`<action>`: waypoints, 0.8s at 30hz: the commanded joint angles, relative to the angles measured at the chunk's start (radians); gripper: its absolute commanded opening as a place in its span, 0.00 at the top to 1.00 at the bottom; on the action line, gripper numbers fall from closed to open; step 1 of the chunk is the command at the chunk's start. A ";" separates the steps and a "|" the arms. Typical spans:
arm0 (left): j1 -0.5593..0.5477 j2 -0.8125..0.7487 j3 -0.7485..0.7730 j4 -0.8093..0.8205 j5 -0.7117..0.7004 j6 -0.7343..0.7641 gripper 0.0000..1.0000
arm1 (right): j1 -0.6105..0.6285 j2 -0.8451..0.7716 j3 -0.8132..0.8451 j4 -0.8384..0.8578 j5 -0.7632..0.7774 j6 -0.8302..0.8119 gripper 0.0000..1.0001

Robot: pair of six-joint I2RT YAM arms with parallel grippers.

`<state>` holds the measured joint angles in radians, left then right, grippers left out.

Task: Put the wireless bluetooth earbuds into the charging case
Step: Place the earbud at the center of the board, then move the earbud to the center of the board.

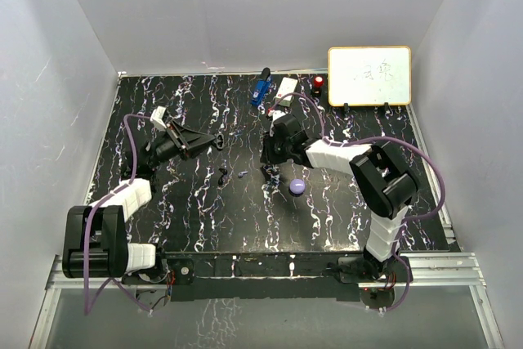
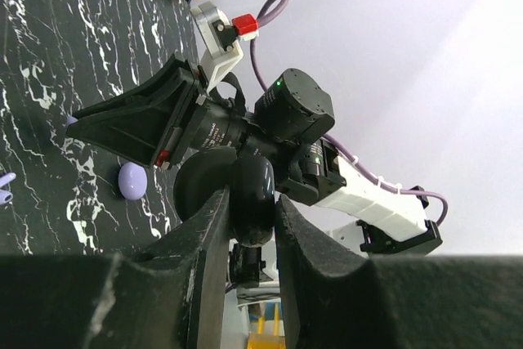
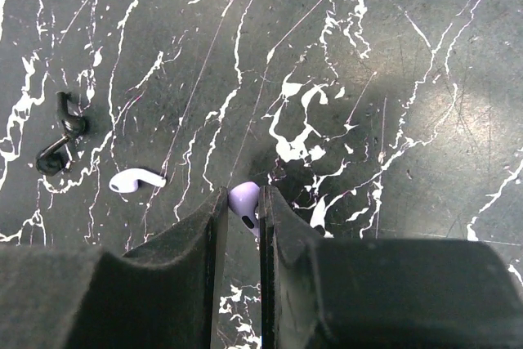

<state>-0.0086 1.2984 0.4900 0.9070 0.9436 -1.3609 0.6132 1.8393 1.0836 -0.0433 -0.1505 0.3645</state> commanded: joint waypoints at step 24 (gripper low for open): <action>0.199 -0.068 -0.026 0.040 0.122 -0.064 1.00 | 0.234 0.125 0.270 -0.032 0.063 -0.065 0.48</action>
<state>0.1627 1.2770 0.4725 0.9279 1.0214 -1.3994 0.8135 1.9335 1.2972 -0.0624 -0.1215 0.3099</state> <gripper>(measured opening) 0.241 0.531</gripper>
